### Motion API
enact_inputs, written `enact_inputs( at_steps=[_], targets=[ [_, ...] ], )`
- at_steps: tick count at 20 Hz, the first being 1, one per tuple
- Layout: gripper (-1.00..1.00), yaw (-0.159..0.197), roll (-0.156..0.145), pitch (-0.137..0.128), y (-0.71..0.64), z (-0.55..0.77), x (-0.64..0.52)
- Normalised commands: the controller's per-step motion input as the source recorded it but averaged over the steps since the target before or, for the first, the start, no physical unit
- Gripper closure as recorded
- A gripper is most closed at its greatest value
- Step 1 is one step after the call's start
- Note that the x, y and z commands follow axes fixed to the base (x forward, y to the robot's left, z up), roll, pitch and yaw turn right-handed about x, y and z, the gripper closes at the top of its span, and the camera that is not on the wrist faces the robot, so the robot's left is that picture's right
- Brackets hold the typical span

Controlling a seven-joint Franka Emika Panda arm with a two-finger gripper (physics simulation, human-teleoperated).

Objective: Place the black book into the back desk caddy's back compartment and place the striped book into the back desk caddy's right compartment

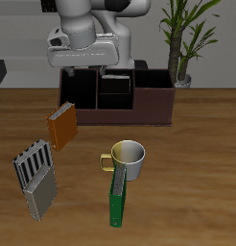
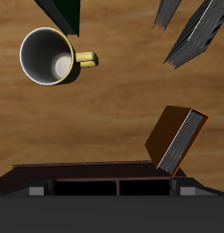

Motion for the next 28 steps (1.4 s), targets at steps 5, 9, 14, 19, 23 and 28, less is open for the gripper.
enact_inputs(
  at_steps=[5, 9, 14, 19, 23, 28],
  targets=[
    [-1.0, 0.061, -0.024, -0.053, -0.12, 0.12, 0.25],
    [-1.0, 0.031, -0.08, 0.001, -0.2, 0.07, 0.36],
    [-1.0, 0.016, -0.019, 0.001, -0.07, 0.06, 0.28],
    [-1.0, 0.018, -0.012, 0.015, -0.02, 0.04, 0.26],
    [-1.0, -0.003, -0.023, 0.027, -0.1, 0.05, 0.33],
    [-1.0, 0.001, 0.009, -0.005, -0.14, 0.05, 0.34]
  ],
)
